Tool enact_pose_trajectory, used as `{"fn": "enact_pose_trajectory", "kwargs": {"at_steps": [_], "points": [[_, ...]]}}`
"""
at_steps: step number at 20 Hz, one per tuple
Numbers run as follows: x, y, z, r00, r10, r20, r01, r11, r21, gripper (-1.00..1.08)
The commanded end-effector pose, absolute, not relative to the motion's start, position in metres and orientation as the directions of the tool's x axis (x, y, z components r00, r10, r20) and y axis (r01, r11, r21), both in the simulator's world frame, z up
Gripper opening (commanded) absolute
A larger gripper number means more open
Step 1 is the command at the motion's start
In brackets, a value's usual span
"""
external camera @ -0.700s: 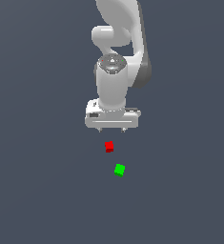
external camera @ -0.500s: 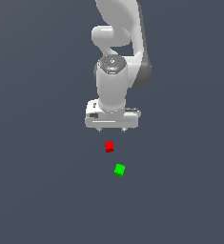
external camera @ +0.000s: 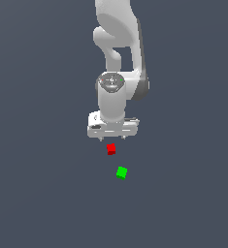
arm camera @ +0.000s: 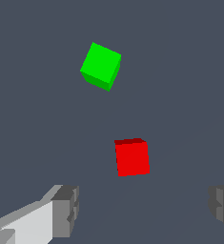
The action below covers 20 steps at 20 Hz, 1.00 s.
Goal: Stack the red cube on top of the green cube.
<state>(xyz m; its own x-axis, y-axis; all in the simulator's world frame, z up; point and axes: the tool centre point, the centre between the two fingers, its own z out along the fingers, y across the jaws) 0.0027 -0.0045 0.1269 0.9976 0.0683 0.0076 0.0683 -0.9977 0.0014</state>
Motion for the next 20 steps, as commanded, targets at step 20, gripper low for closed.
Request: {"fn": "enact_pose_trajectory", "kwargs": {"at_steps": [20], "points": [[0.002, -0.011, 0.058, 0.987, 0.162, -0.001, 0.162, -0.987, 0.000, 1.00]]}}
